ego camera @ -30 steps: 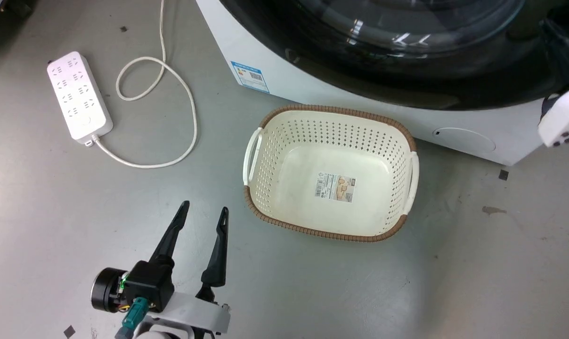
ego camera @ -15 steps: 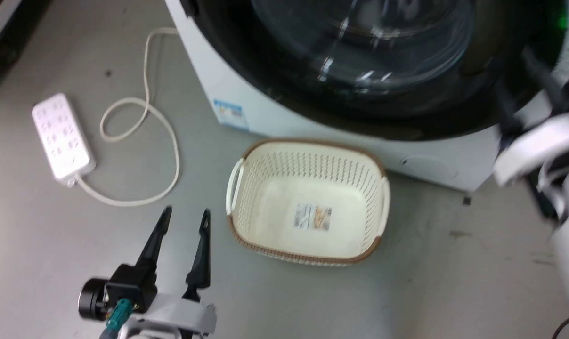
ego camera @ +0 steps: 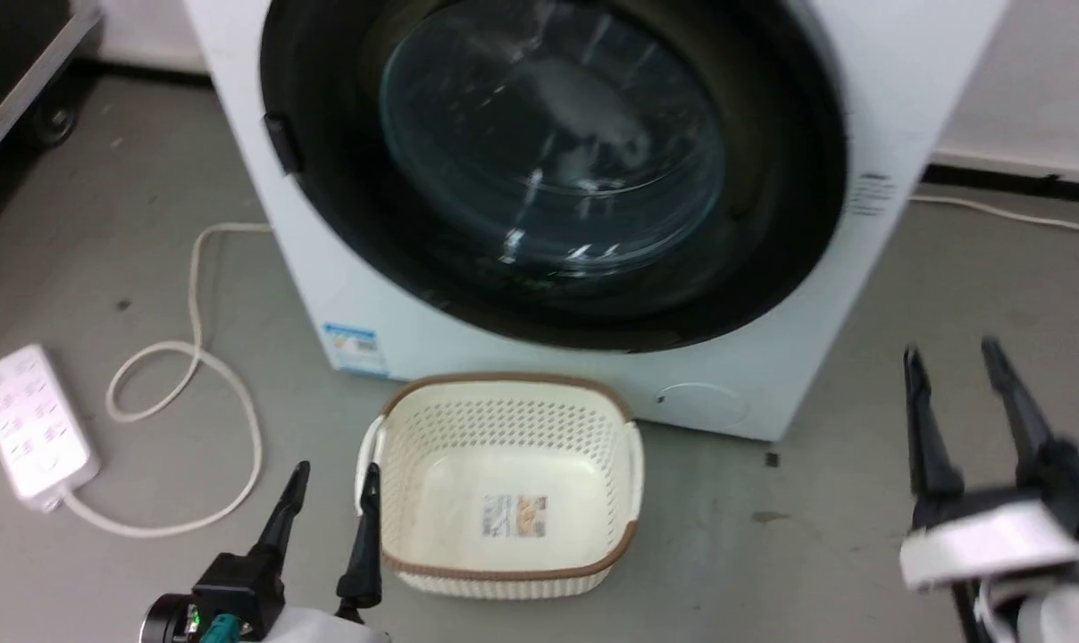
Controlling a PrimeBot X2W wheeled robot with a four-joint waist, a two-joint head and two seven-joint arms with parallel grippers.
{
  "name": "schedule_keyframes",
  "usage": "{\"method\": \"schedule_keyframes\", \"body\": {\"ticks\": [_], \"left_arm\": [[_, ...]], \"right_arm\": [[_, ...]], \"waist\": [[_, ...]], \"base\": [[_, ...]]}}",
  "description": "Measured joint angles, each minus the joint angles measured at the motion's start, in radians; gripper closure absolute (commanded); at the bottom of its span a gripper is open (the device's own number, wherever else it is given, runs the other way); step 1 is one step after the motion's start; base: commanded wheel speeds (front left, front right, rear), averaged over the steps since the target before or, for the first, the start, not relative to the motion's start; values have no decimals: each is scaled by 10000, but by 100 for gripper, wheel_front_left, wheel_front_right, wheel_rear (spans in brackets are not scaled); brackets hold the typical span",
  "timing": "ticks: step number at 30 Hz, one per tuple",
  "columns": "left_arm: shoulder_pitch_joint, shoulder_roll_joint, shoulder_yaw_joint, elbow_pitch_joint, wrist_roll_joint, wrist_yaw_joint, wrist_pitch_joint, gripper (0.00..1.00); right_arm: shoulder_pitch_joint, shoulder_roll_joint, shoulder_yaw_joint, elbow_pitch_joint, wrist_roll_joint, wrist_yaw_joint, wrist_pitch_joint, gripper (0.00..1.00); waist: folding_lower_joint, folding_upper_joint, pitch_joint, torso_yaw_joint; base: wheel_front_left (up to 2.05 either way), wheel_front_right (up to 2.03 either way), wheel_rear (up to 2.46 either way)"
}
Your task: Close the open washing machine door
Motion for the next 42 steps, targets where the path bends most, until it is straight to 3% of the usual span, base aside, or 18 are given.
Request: {"method": "schedule_keyframes", "body": {"ticks": [7,18,19,42], "left_arm": [[66,25,-228,-176,616,-25,0,0],[91,46,-313,-159,738,-36,0,0],[88,38,-313,-171,732,-36,12,100],[84,10,-207,-278,803,65,447,100]], "right_arm": [[1621,489,-142,-683,-560,0,-6,0],[1818,585,-184,-704,-644,0,-6,0],[1817,585,-182,-698,-656,0,0,100],[1801,585,-42,-713,-683,2,437,100]], "waist": [[1,0,-270,-570],[3,0,-166,-857],[3,0,-170,-857],[3,0,-246,-916]], "base": [[0,0,0],[0,0,0],[0,0,0],[0,0,0]]}}
